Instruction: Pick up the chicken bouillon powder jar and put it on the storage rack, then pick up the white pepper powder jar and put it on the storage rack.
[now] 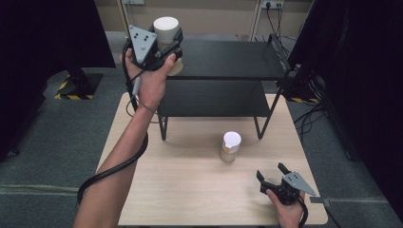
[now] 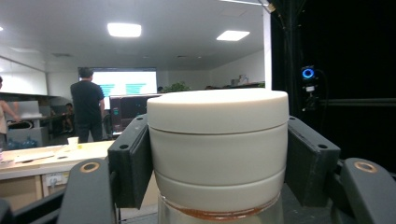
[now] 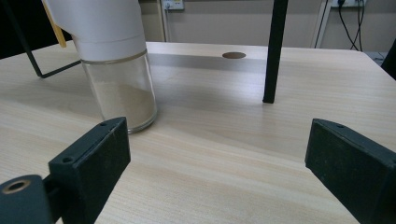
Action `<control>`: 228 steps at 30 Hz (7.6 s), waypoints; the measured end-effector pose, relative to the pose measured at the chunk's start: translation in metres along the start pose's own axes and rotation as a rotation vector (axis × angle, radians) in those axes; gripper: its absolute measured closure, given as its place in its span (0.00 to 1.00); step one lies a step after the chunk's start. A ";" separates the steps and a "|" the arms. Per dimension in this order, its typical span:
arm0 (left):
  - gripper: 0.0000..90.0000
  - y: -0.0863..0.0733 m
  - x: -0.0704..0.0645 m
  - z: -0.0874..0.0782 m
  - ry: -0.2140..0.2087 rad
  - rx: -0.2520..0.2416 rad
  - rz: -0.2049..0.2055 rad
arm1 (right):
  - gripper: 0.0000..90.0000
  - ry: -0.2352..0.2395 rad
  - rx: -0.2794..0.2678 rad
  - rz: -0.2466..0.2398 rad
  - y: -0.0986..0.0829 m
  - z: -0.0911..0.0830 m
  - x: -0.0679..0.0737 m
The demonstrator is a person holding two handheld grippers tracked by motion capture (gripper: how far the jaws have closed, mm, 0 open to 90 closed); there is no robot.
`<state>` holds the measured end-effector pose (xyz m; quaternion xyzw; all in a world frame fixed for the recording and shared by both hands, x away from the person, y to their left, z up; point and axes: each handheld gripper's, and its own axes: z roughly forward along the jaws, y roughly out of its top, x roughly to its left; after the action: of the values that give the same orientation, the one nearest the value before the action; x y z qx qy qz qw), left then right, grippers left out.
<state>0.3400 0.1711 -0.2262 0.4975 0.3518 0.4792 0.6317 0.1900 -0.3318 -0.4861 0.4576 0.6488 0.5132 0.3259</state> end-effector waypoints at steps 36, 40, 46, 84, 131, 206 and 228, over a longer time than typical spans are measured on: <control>0.13 -0.010 0.009 0.008 0.034 0.067 -0.027 | 0.07 0.006 0.005 -0.010 0.001 0.000 0.000; 0.12 -0.010 0.010 0.000 0.030 0.069 -0.033 | 0.07 0.004 0.006 -0.014 0.001 0.001 0.000; 0.12 -0.017 0.011 -0.019 0.021 0.067 -0.029 | 0.07 0.004 0.009 -0.014 0.002 0.001 0.001; 0.13 -0.121 0.006 -0.120 -0.122 0.110 -0.016 | 0.07 0.006 0.012 -0.021 0.002 0.002 0.001; 0.12 -0.235 -0.008 -0.192 -0.148 0.240 -0.075 | 0.07 0.007 0.011 -0.027 0.002 0.002 0.002; 0.11 -0.251 -0.011 -0.198 -0.143 0.348 -0.095 | 0.06 0.039 0.002 -0.021 0.004 0.005 0.003; 0.11 -0.251 -0.013 -0.198 -0.136 0.354 -0.091 | 0.06 0.135 -0.049 -0.057 0.033 0.034 0.020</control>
<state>0.2182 0.2053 -0.5194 0.6155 0.4092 0.3462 0.5778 0.2214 -0.2985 -0.4623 0.3953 0.6692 0.5492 0.3072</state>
